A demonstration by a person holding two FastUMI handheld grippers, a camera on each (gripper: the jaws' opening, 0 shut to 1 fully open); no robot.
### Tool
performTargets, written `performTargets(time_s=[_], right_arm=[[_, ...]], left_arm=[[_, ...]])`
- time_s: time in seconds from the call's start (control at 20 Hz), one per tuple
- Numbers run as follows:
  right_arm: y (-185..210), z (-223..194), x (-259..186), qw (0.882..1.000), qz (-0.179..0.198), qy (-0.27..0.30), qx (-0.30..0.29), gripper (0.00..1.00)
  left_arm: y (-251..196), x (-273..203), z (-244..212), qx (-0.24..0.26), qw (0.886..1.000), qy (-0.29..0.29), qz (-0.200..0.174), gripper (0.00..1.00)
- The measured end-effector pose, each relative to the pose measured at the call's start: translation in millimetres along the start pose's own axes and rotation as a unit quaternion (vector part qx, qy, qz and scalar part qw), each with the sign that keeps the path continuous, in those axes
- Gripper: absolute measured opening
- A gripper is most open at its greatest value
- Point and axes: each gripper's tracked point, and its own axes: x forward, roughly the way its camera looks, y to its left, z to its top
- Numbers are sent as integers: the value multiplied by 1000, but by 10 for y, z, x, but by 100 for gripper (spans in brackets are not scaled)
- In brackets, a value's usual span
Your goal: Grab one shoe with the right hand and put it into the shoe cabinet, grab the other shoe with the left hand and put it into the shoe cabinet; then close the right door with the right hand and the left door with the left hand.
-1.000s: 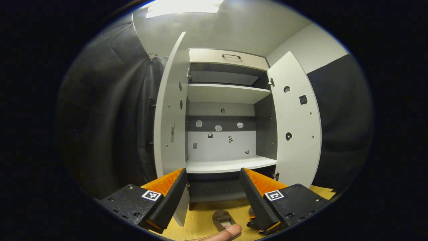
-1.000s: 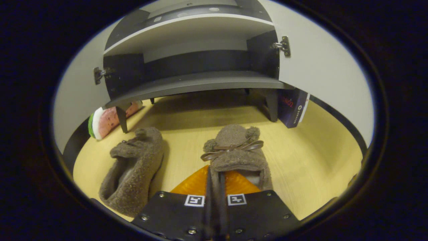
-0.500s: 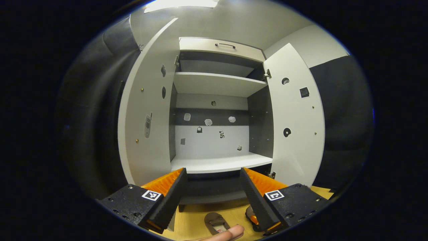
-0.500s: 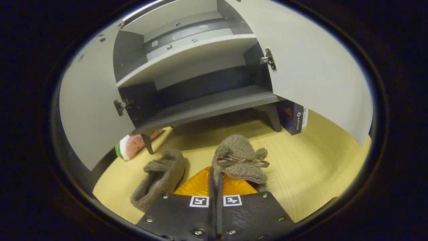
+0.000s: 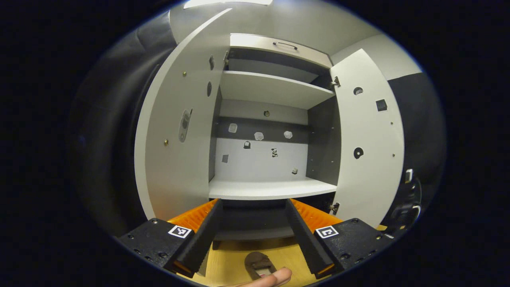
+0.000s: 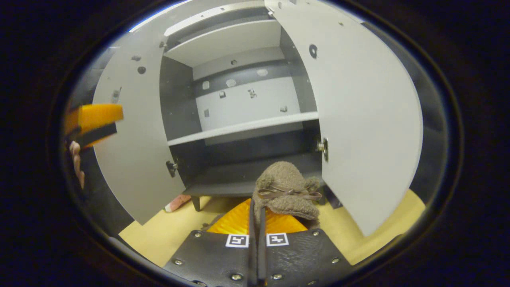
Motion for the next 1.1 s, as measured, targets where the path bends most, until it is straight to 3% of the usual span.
performTargets(time_s=[0.2, 0.35, 0.6, 0.8, 1.1], right_arm=[[116, 812, -56, 998, 10, -49, -50, 2], [207, 1398, -46, 994, 11, -79, -77, 2], [373, 2195, 272, 991, 6, -89, -102, 2], [497, 2613, 858, 991, 23, -78, -104, 3], [344, 2695, 1785, 992, 17, -47, -119, 4]], left_arm=[[267, 87, -158, 20, 999, 0, 51, 97], [268, 76, -166, 28, 998, -3, 53, 92], [169, 13, -139, 32, 998, -12, 44, 93], [21, -34, -146, 19, 999, -9, 25, 93], [-59, -136, -230, 17, 1000, 2, 15, 93]])
